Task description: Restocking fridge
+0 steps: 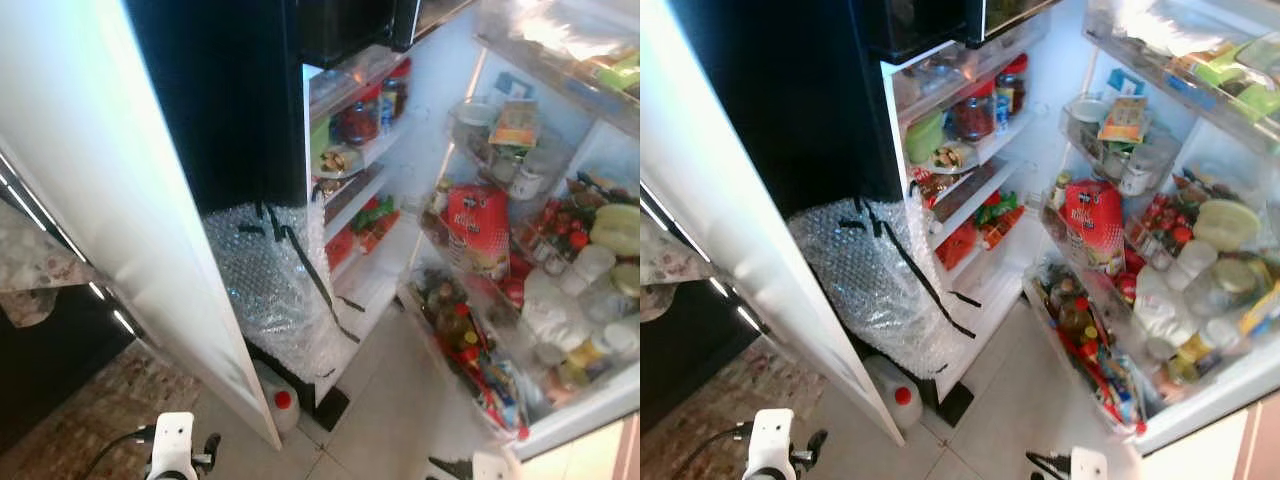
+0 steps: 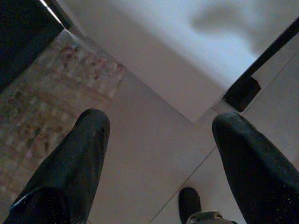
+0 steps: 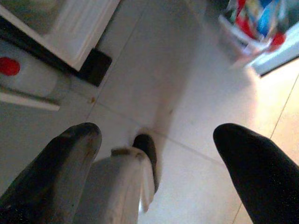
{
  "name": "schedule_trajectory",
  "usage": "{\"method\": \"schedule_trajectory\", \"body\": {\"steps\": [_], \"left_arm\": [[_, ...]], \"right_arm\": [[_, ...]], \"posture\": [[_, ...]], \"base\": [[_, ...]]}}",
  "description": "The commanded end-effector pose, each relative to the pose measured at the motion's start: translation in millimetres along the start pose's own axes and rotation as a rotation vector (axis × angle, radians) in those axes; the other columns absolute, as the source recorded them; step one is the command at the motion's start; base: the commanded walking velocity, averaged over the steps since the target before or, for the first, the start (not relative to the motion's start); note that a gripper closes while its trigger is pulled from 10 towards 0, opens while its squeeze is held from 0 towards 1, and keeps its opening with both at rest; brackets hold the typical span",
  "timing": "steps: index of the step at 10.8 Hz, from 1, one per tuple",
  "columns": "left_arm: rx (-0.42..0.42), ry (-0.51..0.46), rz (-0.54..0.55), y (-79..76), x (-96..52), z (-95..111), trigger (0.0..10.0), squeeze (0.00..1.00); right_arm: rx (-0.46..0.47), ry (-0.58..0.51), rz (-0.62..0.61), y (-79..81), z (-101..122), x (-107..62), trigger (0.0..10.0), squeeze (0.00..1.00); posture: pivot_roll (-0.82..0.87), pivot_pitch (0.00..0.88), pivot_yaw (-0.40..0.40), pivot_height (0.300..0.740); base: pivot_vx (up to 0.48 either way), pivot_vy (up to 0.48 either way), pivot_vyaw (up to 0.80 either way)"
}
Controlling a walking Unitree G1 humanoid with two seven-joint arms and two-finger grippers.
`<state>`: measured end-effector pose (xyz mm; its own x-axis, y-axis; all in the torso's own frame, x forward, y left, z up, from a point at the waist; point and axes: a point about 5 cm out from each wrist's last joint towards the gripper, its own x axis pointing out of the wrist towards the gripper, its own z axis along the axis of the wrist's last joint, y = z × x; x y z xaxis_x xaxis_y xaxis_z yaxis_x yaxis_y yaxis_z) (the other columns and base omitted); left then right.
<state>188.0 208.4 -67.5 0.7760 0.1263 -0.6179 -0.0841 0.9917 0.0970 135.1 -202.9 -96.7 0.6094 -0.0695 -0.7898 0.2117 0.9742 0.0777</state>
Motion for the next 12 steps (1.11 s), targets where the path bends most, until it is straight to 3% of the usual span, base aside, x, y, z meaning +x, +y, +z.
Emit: {"method": "schedule_trajectory", "body": {"steps": [1, 5, 6, 7, 9, 12], "left_arm": [[0.009, 0.036, 0.012, 2.9, -2.6, -7.7, 10.0, 0.00], [0.025, 0.048, 0.020, 7.0, -2.6, -8.5, 10.0, 0.00], [0.021, 0.045, 0.020, 5.7, -2.3, -7.8, 10.0, 0.00], [0.019, 0.046, 0.019, 4.2, -2.3, -8.0, 10.0, 0.00], [0.018, 0.051, 0.019, 2.8, -3.1, -10.1, 10.0, 0.00], [0.015, 0.056, 0.031, 6.1, -4.3, -12.0, 10.0, 0.00]], "right_arm": [[-0.009, -0.003, -0.040, -2.7, -3.5, -1.8, 10.0, 0.00], [0.010, -0.131, -0.215, -9.6, 3.6, -5.5, 10.0, 0.00], [-0.040, -0.397, -0.339, -26.4, 50.0, -9.1, 10.0, 0.00], [-0.072, -0.510, -0.445, -35.5, 67.5, -17.2, 10.0, 0.00], [-0.050, -0.515, -0.539, -35.1, 62.8, -23.1, 10.0, 0.00], [0.077, -0.315, -0.709, -60.3, 26.1, -32.5, 10.0, 0.00]], "posture": [[-0.05, 0.011, 0.045, 0.740], [-0.06, 0.001, 0.048, 0.740], [-0.07, 0.003, 0.044, 0.740], [-0.07, 0.003, 0.043, 0.740], [-0.07, 0.007, 0.039, 0.740], [-0.06, 0.007, 0.036, 0.740]], "base": [[0.000, 0.000, 0.00], [0.000, 0.000, 0.00], [0.000, 0.000, 0.00], [0.000, 0.000, 0.00], [0.000, 0.000, 0.00], [0.000, 0.000, 0.00]]}}
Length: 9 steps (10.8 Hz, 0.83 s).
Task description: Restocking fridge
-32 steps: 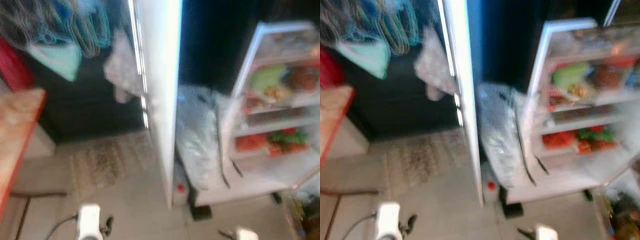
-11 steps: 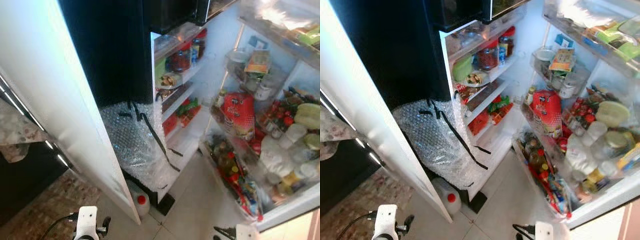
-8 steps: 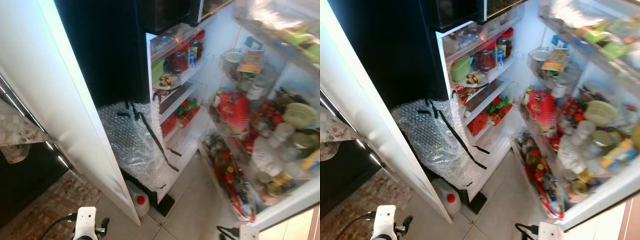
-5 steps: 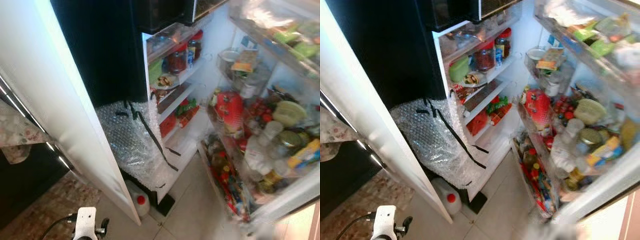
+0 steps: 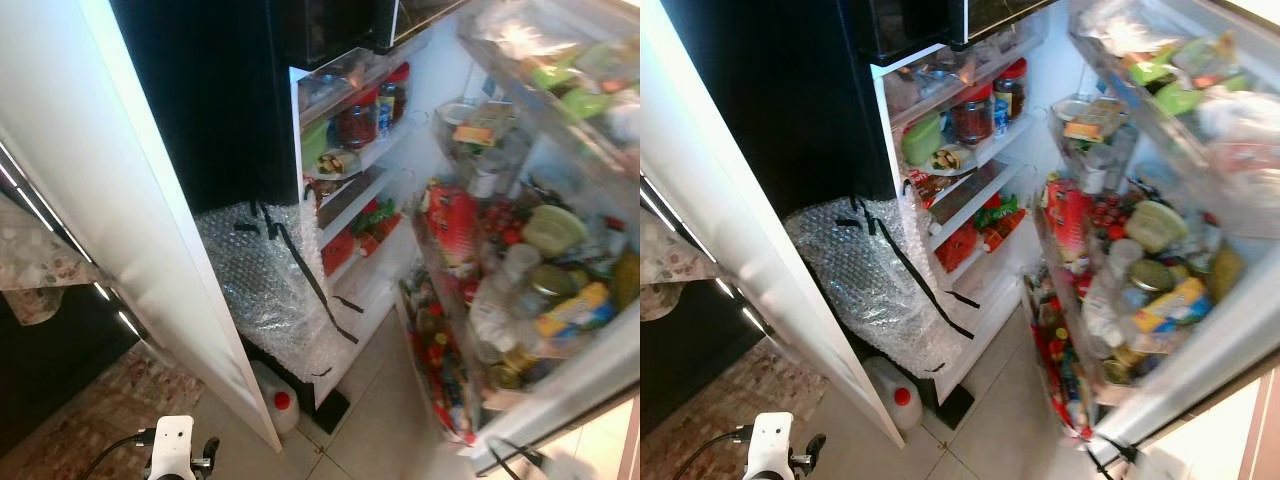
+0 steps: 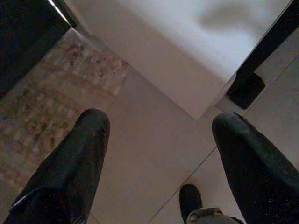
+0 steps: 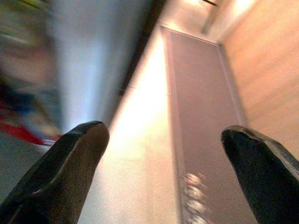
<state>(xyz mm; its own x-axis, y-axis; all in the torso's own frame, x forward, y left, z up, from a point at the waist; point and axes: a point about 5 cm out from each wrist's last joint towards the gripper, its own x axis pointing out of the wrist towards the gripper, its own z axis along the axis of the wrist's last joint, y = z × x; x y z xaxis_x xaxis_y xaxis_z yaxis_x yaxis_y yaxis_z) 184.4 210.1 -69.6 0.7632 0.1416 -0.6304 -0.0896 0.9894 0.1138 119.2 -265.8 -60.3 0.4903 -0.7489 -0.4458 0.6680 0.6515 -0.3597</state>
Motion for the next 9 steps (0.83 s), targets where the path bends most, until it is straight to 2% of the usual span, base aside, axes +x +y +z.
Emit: {"method": "schedule_trajectory", "body": {"steps": [1, 2, 3, 5, 7, 9], "left_arm": [[0.007, 0.038, 0.016, 4.7, -2.7, -8.0, 10.0, 0.00], [0.009, 0.038, 0.016, 5.1, -2.6, -7.8, 10.0, 0.00], [0.011, 0.038, 0.014, 4.5, -2.3, -7.5, 10.0, 0.00], [0.014, 0.035, 0.010, 3.1, -1.6, -6.2, 10.0, 0.00], [0.014, 0.032, 0.012, 2.5, -1.4, -5.6, 10.0, 0.00], [0.017, 0.033, 0.014, 2.8, -1.8, -6.3, 10.0, 0.00]], "right_arm": [[-0.012, 0.000, -0.176, -26.3, 0.9, 6.0, 10.0, 0.00], [-0.005, 0.018, -0.283, -44.9, -0.1, 9.6, 10.0, 0.00], [-0.022, -0.003, -0.321, -58.8, 6.0, 16.4, 10.0, 0.00], [-0.024, -0.072, -0.361, -70.9, 28.0, 29.3, 10.0, 0.00], [-0.031, -0.193, -0.345, -66.1, 63.1, 41.7, 10.0, 0.00], [0.000, -0.256, -0.334, -63.1, 81.9, 45.1, 10.0, 0.00]], "posture": [[-0.06, 0.009, 0.038, 0.740], [-0.07, 0.009, 0.040, 0.740], [-0.08, 0.011, 0.042, 0.740], [-0.08, 0.010, 0.042, 0.740], [-0.08, 0.008, 0.041, 0.740], [-0.08, 0.007, 0.040, 0.740]], "base": [[0.000, 0.000, 0.00], [0.000, 0.000, 0.00], [0.000, 0.000, 0.00], [0.000, 0.000, 0.00], [0.000, 0.000, 0.00], [0.000, 0.000, 0.00]]}}
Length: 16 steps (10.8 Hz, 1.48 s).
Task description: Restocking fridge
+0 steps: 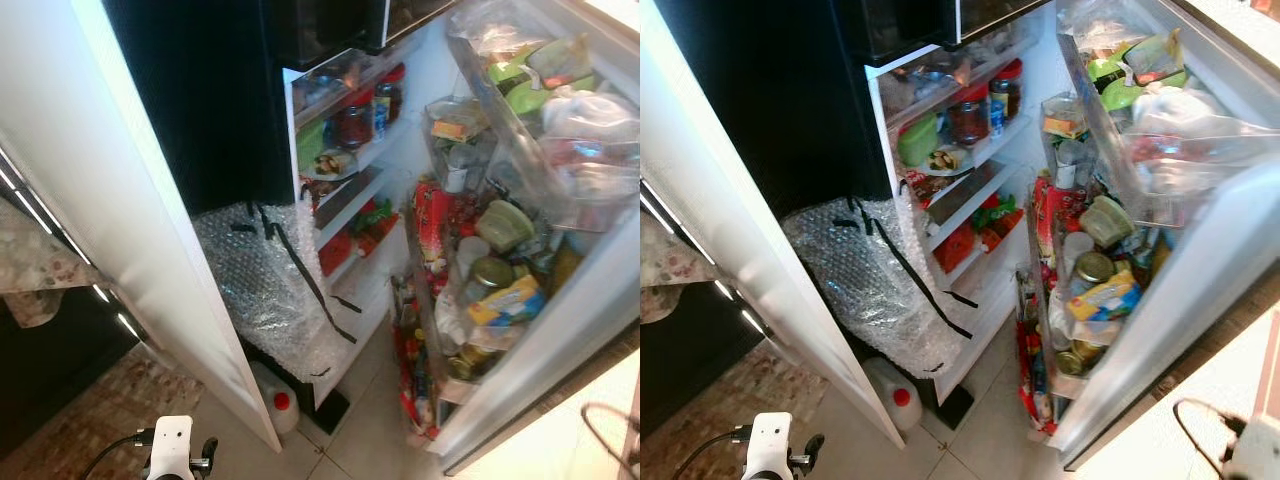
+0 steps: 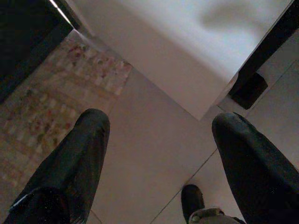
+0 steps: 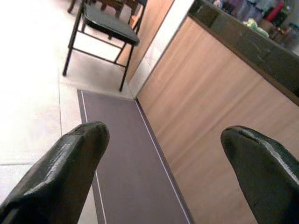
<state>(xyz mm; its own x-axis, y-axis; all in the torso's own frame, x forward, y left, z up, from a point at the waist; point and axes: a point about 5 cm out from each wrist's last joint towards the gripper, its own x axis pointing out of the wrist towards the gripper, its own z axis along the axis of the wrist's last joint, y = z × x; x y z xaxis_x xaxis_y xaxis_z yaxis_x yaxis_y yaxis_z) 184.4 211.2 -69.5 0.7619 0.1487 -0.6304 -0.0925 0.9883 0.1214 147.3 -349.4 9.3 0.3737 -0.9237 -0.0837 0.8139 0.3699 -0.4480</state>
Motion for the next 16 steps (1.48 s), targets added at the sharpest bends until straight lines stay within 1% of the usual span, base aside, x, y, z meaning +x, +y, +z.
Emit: {"method": "schedule_trajectory", "body": {"steps": [1, 2, 3, 4, 5, 6, 7, 9, 10, 11, 12, 13, 14, 15, 16], "left_arm": [[0.015, 0.031, 0.008, 1.4, -2.0, -6.6, 10.0, 0.00], [0.015, 0.030, 0.008, 1.5, -2.0, -6.4, 10.0, 0.00], [0.018, 0.029, 0.005, 0.7, -2.2, -6.7, 10.0, 0.00], [0.023, 0.029, 0.000, -0.4, -2.5, -7.2, 10.0, 0.00], [0.024, 0.029, -0.002, -0.8, -2.5, -7.3, 10.0, 0.00], [0.026, 0.029, -0.003, -0.9, -2.4, -7.1, 10.0, 0.00], [0.027, 0.028, -0.004, -1.0, -2.3, -6.8, 10.0, 0.00], [0.031, 0.028, -0.006, -1.1, -2.3, -6.7, 10.0, 0.00], [0.032, 0.028, -0.008, -1.4, -2.3, -6.8, 10.0, 0.00], [0.035, 0.029, -0.011, -2.2, -2.4, -7.1, 10.0, 0.00], [0.035, 0.027, -0.015, -3.4, -2.4, -6.8, 10.0, 0.00], [0.040, 0.027, -0.019, -3.9, -2.4, -7.0, 10.0, 0.00], [0.042, 0.028, -0.019, -3.6, -2.4, -7.1, 10.0, 0.00], [0.042, 0.027, -0.020, -3.8, -2.3, -6.6, 10.0, 0.00], [0.044, 0.027, -0.021, -4.0, -2.0, -6.3, 10.0, 0.00]], "right_arm": [[-0.016, 0.003, -0.018, -5.3, -0.6, 3.3, 10.0, 0.00], [-0.019, 0.006, -0.031, -7.6, -1.0, 4.1, 10.0, 0.00], [-0.021, 0.008, -0.015, -8.5, -2.6, 3.9, 10.0, 0.00], [0.042, -0.018, 0.099, 1.9, 2.1, 3.2, 10.0, 0.00], [0.076, -0.051, 0.169, 10.1, 9.4, 2.1, 10.0, 0.00], [0.101, -0.109, 0.213, 14.9, 23.4, 6.6, 10.0, 0.00], [0.138, -0.152, 0.237, 15.3, 37.3, 14.4, 10.0, 0.00], [0.196, -0.210, 0.273, 12.7, 55.3, 25.8, 10.0, 0.00], [0.203, -0.241, 0.298, 13.5, 62.5, 28.7, 10.0, 0.00], [0.213, -0.255, 0.337, 17.6, 66.6, 28.4, 10.0, 0.00], [0.286, -0.247, 0.469, 28.5, 72.2, 26.0, 10.0, 0.00], [0.280, -0.246, 0.490, 30.0, 73.4, 27.0, 10.0, 0.00], [0.333, -0.230, 0.561, 37.7, 78.4, 25.6, 10.0, 0.00], [0.353, -0.268, 0.704, 52.7, 92.0, 18.3, 10.0, 0.00], [0.343, -0.295, 0.747, 58.7, 100.0, 16.1, 10.0, 0.00]], "posture": [[-0.08, 0.007, 0.039, 0.740], [-0.08, 0.007, 0.040, 0.740], [-0.08, 0.008, 0.040, 0.740], [-0.08, 0.008, 0.041, 0.740], [-0.08, 0.008, 0.041, 0.740], [-0.08, 0.007, 0.042, 0.740], [-0.08, 0.006, 0.043, 0.740], [-0.08, 0.006, 0.046, 0.740], [-0.08, 0.006, 0.046, 0.740], [-0.08, 0.007, 0.046, 0.740], [-0.08, 0.005, 0.048, 0.740], [-0.08, 0.000, 0.048, 0.740], [-0.08, 0.000, 0.049, 0.740], [-0.08, 0.000, 0.049, 0.740], [-0.08, 0.000, 0.051, 0.740]], "base": [[0.000, 0.000, 0.00], [0.000, 0.000, 0.00], [0.000, 0.000, 0.00], [0.000, 0.000, 0.00], [0.000, 0.000, 0.00], [0.000, 0.000, 0.00], [0.000, 0.000, 0.00], [0.000, 0.000, 0.00], [0.000, 0.000, 0.00], [0.000, 0.000, 0.00], [0.000, 0.000, 0.00], [0.000, 0.000, 0.00], [0.000, 0.000, 0.00], [0.000, 0.000, 0.00], [0.000, 0.000, 0.00]]}}
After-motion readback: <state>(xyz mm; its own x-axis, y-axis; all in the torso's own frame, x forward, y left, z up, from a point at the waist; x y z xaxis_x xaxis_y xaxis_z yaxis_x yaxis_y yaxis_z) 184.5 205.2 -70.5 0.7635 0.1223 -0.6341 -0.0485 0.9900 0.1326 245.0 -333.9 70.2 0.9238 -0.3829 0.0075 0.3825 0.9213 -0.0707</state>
